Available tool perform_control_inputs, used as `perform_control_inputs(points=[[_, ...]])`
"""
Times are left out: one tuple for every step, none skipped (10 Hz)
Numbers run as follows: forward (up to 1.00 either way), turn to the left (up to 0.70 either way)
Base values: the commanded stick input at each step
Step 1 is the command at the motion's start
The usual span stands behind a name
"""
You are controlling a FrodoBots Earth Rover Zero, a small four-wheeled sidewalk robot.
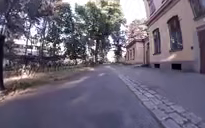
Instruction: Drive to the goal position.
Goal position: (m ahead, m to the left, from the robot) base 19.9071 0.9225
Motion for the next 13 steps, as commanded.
perform_control_inputs(points=[[0.45, 0.0], [0.45, 0.0], [0.45, 0.0], [0.45, 0.0], [0.45, 0.0], [0.45, 0.0], [0.45, 0.0], [0.45, 0.0], [0.45, 0.0], [0.45, 0.0], [0.45, 0.0], [0.45, 0.0], [0.45, 0.0]])
